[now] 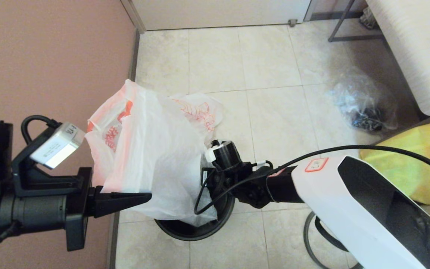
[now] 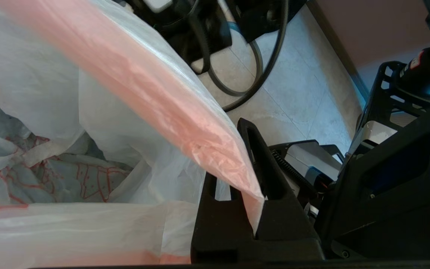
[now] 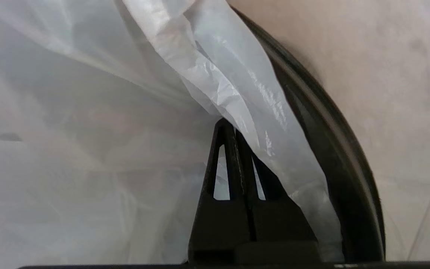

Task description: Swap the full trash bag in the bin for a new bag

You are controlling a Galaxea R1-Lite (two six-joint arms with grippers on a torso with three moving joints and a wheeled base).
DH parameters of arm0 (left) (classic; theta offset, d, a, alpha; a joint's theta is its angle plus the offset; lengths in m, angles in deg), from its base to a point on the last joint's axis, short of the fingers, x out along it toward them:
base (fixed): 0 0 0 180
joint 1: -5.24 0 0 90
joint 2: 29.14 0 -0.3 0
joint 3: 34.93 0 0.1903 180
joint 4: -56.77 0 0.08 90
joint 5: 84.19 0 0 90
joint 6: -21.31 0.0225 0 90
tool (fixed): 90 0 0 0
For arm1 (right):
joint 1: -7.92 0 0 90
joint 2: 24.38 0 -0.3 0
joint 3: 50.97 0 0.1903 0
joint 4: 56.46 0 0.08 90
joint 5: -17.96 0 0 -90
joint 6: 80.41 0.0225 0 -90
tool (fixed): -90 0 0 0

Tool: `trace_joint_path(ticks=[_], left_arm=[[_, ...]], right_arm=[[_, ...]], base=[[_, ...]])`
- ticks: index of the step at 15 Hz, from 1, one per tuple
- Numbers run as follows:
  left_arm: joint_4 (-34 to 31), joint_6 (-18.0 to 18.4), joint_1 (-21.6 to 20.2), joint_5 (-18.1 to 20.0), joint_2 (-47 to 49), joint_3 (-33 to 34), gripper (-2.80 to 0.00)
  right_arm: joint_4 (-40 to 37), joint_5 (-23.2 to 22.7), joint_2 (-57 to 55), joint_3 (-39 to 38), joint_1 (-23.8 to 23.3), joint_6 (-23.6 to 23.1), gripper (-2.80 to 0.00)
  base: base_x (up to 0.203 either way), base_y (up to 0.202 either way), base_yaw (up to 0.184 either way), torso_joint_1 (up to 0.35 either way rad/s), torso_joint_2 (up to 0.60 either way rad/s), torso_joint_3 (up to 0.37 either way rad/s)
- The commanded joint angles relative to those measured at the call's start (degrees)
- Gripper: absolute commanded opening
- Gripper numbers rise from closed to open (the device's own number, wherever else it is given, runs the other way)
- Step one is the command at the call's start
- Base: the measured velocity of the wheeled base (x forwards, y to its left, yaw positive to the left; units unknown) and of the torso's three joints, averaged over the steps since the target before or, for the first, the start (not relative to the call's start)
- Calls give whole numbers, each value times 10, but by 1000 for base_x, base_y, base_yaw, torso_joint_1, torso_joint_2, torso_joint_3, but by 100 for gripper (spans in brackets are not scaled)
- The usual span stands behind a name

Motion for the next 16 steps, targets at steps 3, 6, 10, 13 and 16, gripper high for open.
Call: trace_joint_path(ticks=[3,6,10,13,16], left_arm=[[1,1,0,3,-1,1,-280],[1,0,0,5,-9,1,-280],[1,-2,-1,6,-18,1,-280],[0,-3,-1,21,-18,3,-280],[0,-2,-1,32,-15,3,-280]], right_arm=[[-8,64,-47,15,42,-24,-280],[-31,182,-49,11,72,-95,-280],[-36,210,-36,13,100,-146,-280],[-9,232,-54,28,104,-217,-280],[16,234,-36,20,103,-240,-280]], base=[[0,0,0,0,0,0],[0,0,0,0,0,0],[0,0,0,0,0,0],[0,0,0,0,0,0],[0,0,0,0,0,0]])
